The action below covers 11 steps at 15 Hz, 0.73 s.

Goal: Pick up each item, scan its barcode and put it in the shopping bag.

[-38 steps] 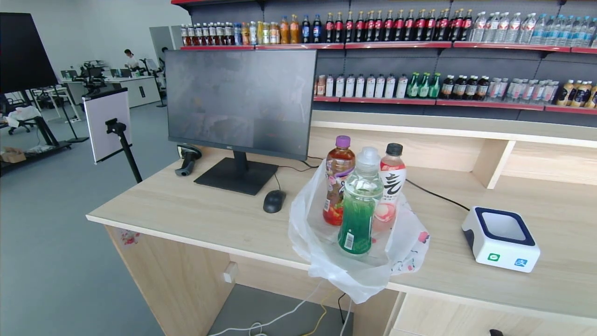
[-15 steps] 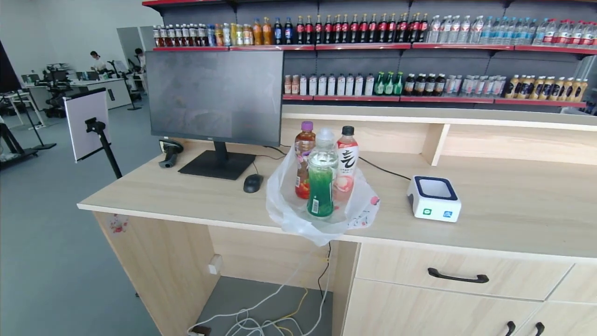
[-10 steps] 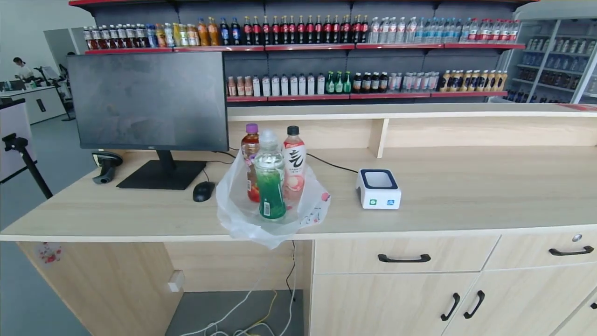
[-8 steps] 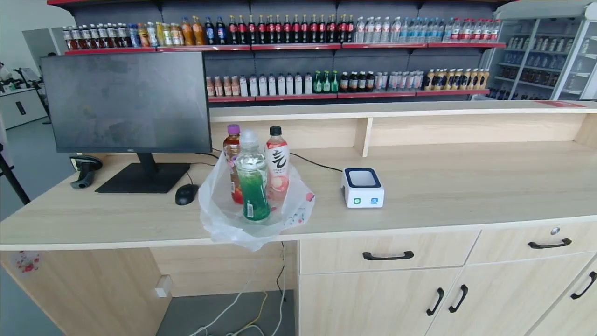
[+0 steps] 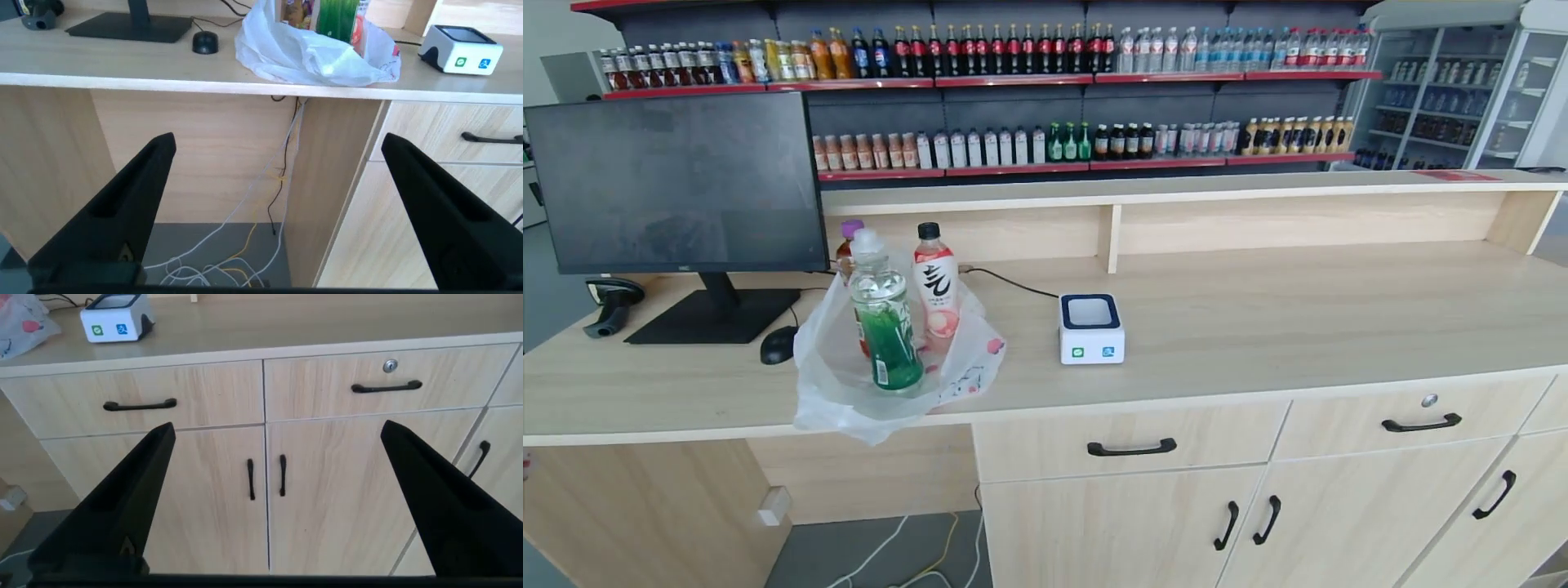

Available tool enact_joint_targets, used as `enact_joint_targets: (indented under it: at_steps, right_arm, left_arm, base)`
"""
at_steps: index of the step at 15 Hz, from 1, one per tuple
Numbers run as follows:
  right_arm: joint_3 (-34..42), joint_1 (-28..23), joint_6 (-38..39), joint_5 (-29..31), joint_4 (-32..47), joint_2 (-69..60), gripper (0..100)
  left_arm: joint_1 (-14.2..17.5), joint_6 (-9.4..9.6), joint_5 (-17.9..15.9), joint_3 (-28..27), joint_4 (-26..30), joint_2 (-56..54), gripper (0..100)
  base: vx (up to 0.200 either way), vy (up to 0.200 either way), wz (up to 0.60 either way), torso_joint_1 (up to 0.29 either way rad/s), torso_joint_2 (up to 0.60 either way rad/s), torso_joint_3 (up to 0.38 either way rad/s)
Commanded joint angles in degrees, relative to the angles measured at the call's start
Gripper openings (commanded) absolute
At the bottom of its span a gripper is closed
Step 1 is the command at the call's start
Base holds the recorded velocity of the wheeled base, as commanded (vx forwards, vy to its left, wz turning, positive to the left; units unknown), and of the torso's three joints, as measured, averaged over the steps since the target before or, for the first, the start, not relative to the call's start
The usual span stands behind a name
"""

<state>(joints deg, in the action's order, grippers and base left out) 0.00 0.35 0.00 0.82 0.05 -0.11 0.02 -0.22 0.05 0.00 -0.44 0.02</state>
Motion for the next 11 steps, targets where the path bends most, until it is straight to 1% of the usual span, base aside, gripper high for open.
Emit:
enact_joint_targets:
  at_steps: [1, 3, 7, 11]
  right_arm:
    - [0.0, 0.0, 0.0, 0.06, -0.05, 0.11, 100]
    - [0.0, 0.09, -0.09, -0.03, -0.05, 0.11, 100]
    - [0.0, 0.09, -0.09, -0.03, -0.05, 0.11, 100]
    - [0.0, 0.0, 0.0, -0.03, 0.04, 0.11, 100]
  left_arm:
    - [-0.02, -0.04, 0.04, 0.0, 0.0, -0.02, 100]
    - [-0.02, -0.13, 0.04, 0.0, 0.0, -0.02, 100]
    - [-0.02, -0.13, 0.04, 0.0, 0.0, -0.02, 100]
    - [-0.02, -0.04, 0.04, 0.0, 0.0, -0.02, 100]
  base:
    - [0.0, 0.0, 0.0, 0.0, 0.0, 0.0]
    - [0.0, 0.0, 0.0, 0.0, 0.0, 0.0]
    - [-0.2, 0.0, 0.0, 0.017, 0.01, 0.001]
    - [0.0, 0.0, 0.0, 0.0, 0.0, 0.0]
